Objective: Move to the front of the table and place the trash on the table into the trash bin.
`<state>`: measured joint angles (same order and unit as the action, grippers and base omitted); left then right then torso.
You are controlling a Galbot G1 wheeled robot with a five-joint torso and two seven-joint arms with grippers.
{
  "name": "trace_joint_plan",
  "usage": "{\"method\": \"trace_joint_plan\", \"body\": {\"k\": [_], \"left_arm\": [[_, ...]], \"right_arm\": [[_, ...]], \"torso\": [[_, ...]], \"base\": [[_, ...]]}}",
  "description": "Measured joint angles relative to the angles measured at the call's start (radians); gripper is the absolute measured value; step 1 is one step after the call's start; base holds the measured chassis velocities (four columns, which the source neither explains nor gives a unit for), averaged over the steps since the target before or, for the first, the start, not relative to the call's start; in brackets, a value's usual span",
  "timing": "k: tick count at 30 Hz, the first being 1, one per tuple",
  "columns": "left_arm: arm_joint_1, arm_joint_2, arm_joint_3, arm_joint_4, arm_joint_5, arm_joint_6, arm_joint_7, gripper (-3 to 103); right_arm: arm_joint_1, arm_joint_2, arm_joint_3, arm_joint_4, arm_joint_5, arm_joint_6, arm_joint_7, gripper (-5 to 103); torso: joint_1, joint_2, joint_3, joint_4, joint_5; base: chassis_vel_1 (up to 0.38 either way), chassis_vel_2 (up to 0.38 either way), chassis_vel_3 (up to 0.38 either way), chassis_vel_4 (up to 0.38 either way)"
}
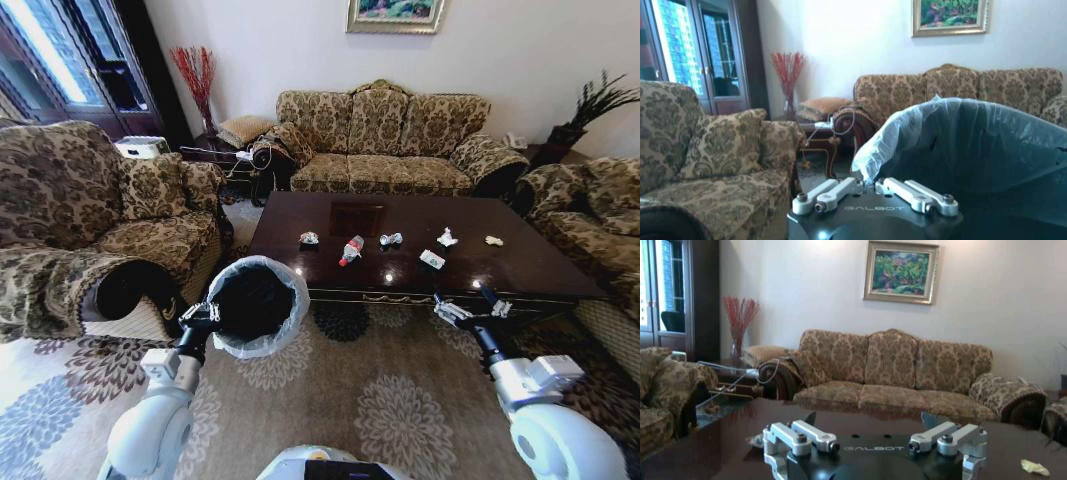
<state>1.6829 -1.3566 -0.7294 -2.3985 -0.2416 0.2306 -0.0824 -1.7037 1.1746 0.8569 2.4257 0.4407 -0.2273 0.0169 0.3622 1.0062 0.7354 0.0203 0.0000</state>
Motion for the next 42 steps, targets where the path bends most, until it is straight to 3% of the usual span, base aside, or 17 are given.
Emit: {"method": "trace_joint_plan", "body": {"k": [24,42], "left_arm": [[-0.024,-0.01,0.01,0.038,0.006,-0.012,0.016,3],[-0.023,-0.009,0.023,0.034,0.027,-0.025,0.016,3]], "right_arm": [[0.024,0.005,-0.018,-0.006,-0.02,-0.026,-0.003,100],[0.035,0.016,-0.022,-0.03,-0.033,-0.019,-0.012,100]], "torso": [[0.001,0.0,0.0,0.0005,0.0001],[0.0,0.0,0.0,-0.0001,-0.0001]], "base": [[-0.142,0.239,0.255,-0.135],[-0.03,0.056,0.055,-0.034]]}}
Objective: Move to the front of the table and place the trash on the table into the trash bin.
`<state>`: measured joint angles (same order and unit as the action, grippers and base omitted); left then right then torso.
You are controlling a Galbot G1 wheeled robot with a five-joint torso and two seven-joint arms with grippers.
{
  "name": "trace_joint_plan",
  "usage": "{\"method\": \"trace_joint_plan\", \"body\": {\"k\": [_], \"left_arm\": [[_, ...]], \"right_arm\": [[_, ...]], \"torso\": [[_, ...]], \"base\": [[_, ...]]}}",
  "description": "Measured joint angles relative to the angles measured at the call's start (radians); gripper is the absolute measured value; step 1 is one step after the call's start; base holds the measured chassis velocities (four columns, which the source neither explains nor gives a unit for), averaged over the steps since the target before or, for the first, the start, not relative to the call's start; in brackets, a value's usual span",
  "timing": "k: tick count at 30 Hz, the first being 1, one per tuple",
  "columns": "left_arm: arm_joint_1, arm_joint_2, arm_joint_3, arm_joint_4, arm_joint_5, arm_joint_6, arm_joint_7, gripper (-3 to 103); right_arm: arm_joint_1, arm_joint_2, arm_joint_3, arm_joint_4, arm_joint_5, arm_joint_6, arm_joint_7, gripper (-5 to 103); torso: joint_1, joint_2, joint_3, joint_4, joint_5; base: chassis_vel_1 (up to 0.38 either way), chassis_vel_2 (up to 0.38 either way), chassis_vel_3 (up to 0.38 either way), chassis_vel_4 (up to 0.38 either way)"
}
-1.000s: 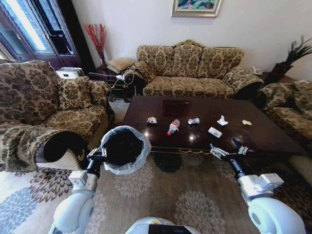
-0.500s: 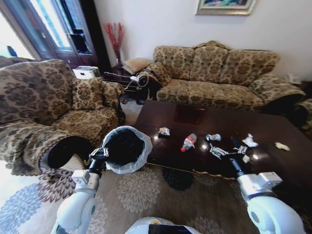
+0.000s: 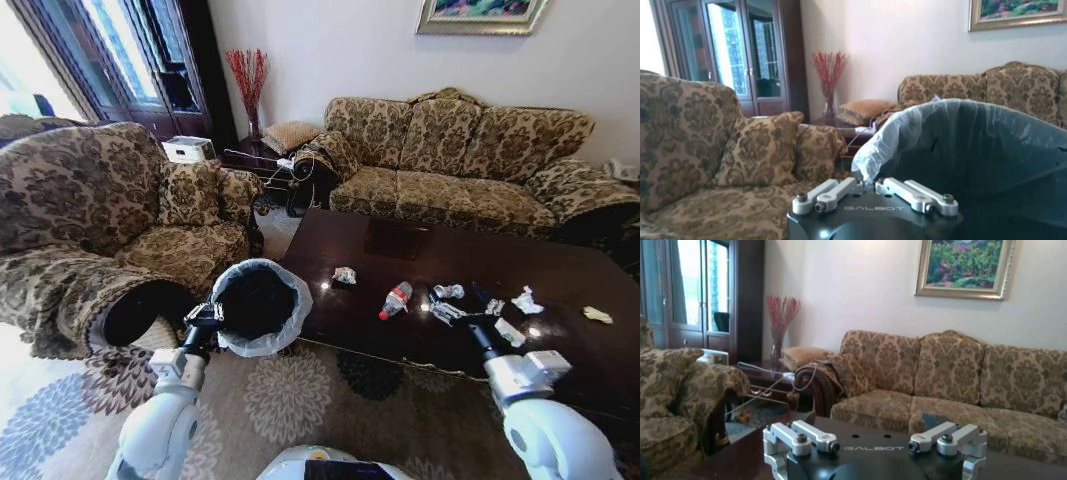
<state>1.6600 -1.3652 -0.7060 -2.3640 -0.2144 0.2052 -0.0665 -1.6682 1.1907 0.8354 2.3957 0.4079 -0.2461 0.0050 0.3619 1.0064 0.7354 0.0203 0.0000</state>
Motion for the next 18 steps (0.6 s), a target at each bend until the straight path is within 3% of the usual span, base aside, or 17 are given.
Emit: {"method": "trace_joint_plan", "body": {"k": [6,18], "left_arm": [[0.002,-0.002,0.001,-0.005,0.004,0.0,0.0,3],[0.002,0.0,0.0,-0.006,0.003,-0.001,-0.001,3]], "right_arm": [[0.004,0.006,0.001,-0.008,-0.008,0.001,-0.004,100],[0.008,0.007,0.001,-0.014,-0.009,0.002,-0.005,100]], "torso": [[0.001,0.0,0.0,0.0001,0.0001],[0.001,0.0,0.0,-0.0001,-0.0002]], "base": [[-0.177,0.181,0.183,-0.182],[-0.281,0.26,0.278,-0.273]]}}
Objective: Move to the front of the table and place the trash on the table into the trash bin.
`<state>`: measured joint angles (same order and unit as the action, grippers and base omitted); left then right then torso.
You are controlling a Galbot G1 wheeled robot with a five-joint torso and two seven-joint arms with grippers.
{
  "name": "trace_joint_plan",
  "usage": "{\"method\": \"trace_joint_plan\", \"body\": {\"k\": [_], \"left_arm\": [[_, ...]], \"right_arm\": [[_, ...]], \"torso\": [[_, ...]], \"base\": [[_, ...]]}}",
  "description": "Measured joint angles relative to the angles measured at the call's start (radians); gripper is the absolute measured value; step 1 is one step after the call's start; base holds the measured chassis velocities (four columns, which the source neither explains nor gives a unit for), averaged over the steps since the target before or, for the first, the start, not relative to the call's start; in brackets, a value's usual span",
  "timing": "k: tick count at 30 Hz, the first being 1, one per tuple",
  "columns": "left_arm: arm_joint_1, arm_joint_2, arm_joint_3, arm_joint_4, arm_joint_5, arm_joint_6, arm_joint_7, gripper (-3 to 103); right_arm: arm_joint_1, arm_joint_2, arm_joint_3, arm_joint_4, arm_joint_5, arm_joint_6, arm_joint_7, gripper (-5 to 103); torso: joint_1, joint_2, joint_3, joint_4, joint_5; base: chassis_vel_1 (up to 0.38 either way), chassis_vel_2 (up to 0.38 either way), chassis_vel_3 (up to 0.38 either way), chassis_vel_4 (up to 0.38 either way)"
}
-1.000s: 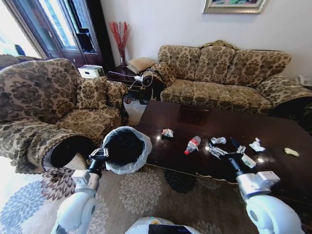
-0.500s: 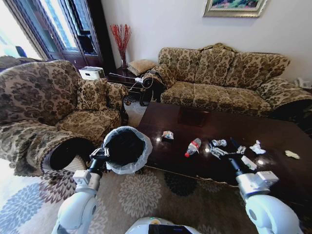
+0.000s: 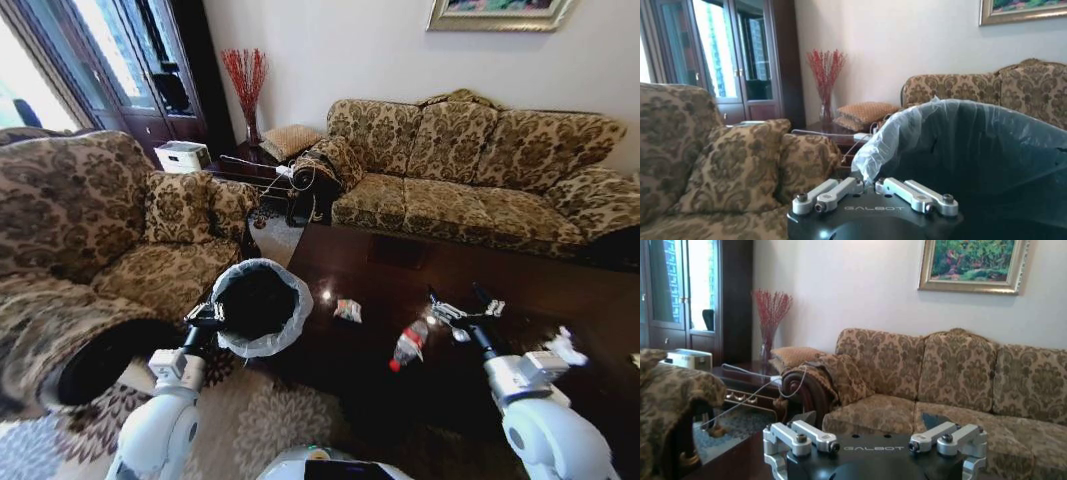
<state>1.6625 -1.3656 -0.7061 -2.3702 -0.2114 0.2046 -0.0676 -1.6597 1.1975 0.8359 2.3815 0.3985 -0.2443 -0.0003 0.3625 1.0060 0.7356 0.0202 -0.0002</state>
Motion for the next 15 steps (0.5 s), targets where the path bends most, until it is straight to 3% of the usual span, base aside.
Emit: {"method": "trace_joint_plan", "body": {"k": [8,15], "left_arm": [[-0.001,0.0,0.0,0.0,0.0,0.0,0.0,3],[0.0,0.0,0.0,0.0,0.0,0.0,-0.001,3]], "right_arm": [[0.0,0.0,0.0,0.0,0.0,0.0,0.0,100],[0.0,0.0,0.0,0.0,0.0,0.0,0.0,100]], "torso": [[0.001,0.0,0.0,0.0002,-0.0001],[-0.001,0.0,0.0,0.0002,0.0002]], "base": [[-0.231,0.252,0.217,-0.232],[-0.019,0.044,0.015,-0.04]]}}
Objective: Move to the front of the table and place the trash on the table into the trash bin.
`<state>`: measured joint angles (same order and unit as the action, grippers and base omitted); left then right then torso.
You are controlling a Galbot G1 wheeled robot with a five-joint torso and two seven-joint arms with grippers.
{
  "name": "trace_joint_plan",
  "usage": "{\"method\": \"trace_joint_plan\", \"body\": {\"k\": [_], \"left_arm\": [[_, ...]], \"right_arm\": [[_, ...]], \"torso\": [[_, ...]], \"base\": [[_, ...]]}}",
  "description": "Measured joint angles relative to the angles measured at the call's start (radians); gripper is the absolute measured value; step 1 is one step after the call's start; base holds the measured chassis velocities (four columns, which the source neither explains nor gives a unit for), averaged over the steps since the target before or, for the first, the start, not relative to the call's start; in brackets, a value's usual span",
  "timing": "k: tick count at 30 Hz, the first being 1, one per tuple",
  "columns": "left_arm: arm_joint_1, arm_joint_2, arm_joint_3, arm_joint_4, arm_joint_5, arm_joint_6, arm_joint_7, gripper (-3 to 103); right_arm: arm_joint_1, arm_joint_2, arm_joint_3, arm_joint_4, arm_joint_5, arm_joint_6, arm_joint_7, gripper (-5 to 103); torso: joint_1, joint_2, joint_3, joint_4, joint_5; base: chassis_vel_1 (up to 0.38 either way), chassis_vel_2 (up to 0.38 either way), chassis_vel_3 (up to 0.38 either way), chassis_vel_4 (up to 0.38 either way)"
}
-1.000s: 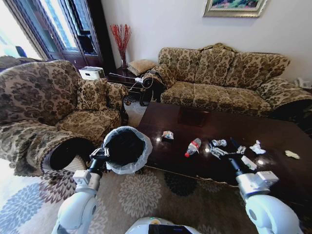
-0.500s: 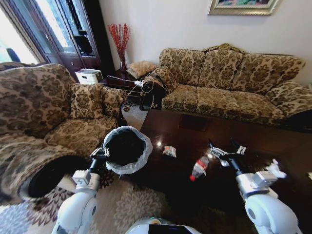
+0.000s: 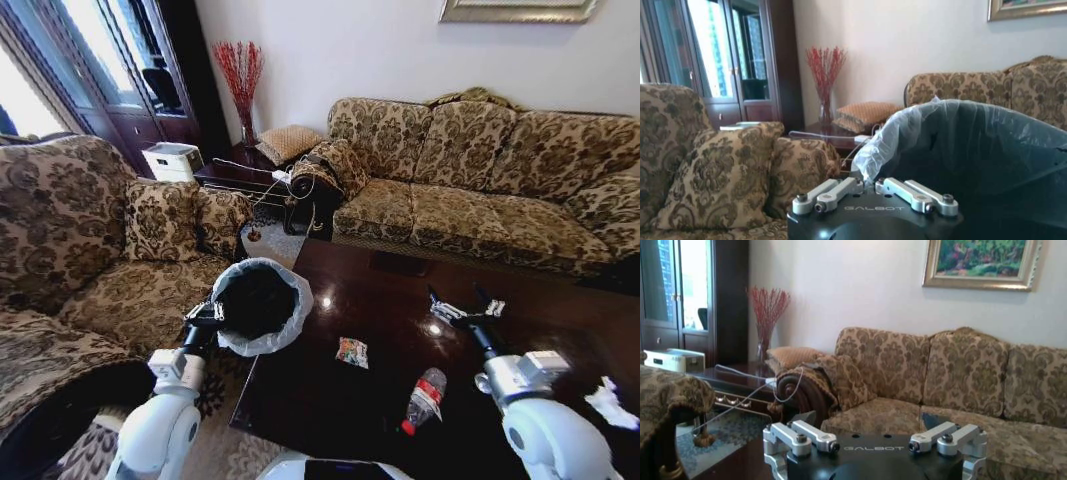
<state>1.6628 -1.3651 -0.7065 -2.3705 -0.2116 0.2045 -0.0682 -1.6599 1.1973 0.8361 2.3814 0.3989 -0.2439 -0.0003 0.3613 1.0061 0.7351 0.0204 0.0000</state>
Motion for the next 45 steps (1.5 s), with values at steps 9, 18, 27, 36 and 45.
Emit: {"method": "trace_joint_plan", "body": {"k": [9,18,27,36,45], "left_arm": [[0.0,0.0,0.0,0.0,0.0,0.0,0.0,3],[0.0,0.0,0.0,0.0,0.0,0.0,0.0,3],[0.0,0.0,0.0,0.0,0.0,0.0,0.0,3],[0.0,0.0,0.0,0.0,0.0,0.0,0.0,3],[-0.001,0.0,0.0,0.0,0.0,0.0,0.0,3]], "right_arm": [[0.0,0.0,0.0,0.0,0.0,0.0,0.0,100],[0.0,0.0,0.0,0.001,0.0,0.0,0.0,100],[0.0,0.0,0.0,0.001,0.0,0.0,0.0,100],[0.0,0.0,0.0,0.001,0.0,0.0,0.0,100],[0.0,0.0,0.0,0.001,0.0,0.0,0.0,100]], "torso": [[0.002,0.0,0.001,0.0,0.0],[0.001,0.0,0.0,-0.0001,0.0],[0.001,0.0,0.0,0.0,0.0],[0.001,0.0,0.0,0.0,0.0],[0.001,0.0,0.0,0.0,0.0]], "base": [[0.02,-0.024,-0.019,0.023],[0.0,0.0,0.0,0.0],[0.0,0.0,0.0,0.0],[0.0,0.0,0.0,0.0],[0.0,0.0,0.0,0.0]]}}
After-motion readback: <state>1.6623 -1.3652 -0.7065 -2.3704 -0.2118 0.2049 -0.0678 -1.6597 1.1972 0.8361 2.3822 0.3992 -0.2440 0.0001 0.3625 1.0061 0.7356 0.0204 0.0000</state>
